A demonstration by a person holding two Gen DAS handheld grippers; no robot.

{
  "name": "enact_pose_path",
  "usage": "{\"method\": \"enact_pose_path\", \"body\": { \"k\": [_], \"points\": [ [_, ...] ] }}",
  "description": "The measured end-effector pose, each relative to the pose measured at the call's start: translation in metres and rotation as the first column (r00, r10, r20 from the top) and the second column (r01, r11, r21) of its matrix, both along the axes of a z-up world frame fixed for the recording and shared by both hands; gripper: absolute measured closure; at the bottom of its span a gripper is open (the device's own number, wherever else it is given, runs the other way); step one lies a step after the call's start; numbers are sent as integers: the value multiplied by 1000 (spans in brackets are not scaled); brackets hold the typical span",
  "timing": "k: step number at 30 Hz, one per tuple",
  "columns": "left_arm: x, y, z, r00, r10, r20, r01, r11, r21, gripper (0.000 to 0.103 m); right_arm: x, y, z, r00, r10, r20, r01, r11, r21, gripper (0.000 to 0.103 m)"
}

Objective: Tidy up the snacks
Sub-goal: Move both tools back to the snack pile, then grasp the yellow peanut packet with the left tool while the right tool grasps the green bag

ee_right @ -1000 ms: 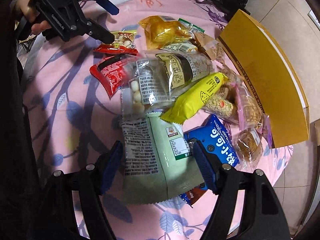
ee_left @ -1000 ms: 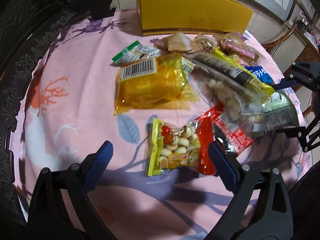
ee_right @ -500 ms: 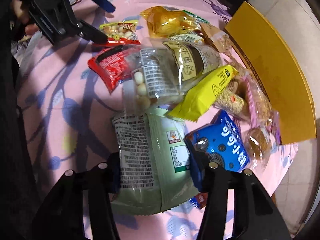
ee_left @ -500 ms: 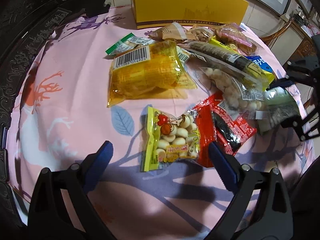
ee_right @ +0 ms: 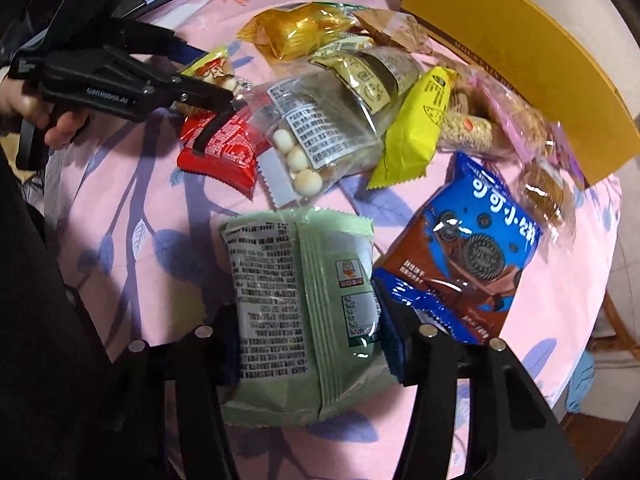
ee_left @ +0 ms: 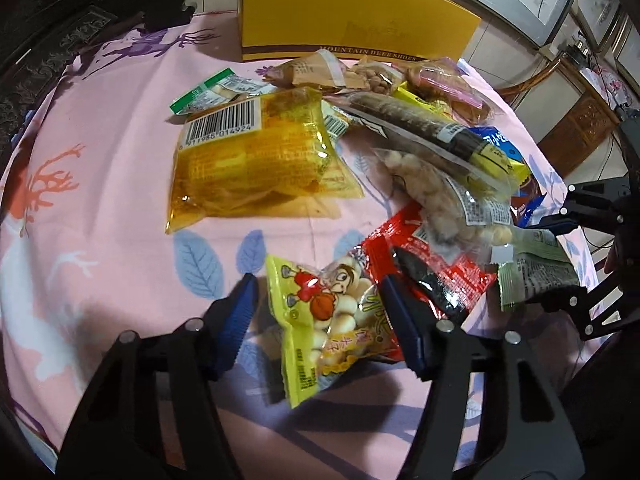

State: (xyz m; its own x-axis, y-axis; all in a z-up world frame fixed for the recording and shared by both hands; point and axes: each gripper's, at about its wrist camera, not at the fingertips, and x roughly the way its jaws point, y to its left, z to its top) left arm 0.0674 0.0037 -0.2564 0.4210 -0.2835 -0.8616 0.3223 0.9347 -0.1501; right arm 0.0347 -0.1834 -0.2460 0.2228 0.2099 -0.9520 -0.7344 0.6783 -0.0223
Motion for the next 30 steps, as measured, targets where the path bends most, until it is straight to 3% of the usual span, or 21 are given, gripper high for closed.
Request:
{"method": "enact_pose_path", "body": {
  "k": [1,2,5,22,30],
  "points": [
    [0,0,0,1000,4,2,-4,1000,1,40,3,1,-2,1000,-2,-2,2,1000,2,48],
    [-1,-1,1,1000,-1,-1,1,1000,-6,54,4,1,-1,1000,-6,-2,6,1000,5,48],
    [-4,-3,3,1000,-4,-6,3,1000,-13,63,4,0,2,1000,-11,-3,11,1000,16,50],
    [-18,21,40,995,72,66,-70,997,-37,71,3,-15,32,998,-64,13,63,995,83,55],
    [-16,28,72,989,78,128,-70,996,-62,72,4,-23,56,994,-109,-3,107,978,179,55]
  ]
}}
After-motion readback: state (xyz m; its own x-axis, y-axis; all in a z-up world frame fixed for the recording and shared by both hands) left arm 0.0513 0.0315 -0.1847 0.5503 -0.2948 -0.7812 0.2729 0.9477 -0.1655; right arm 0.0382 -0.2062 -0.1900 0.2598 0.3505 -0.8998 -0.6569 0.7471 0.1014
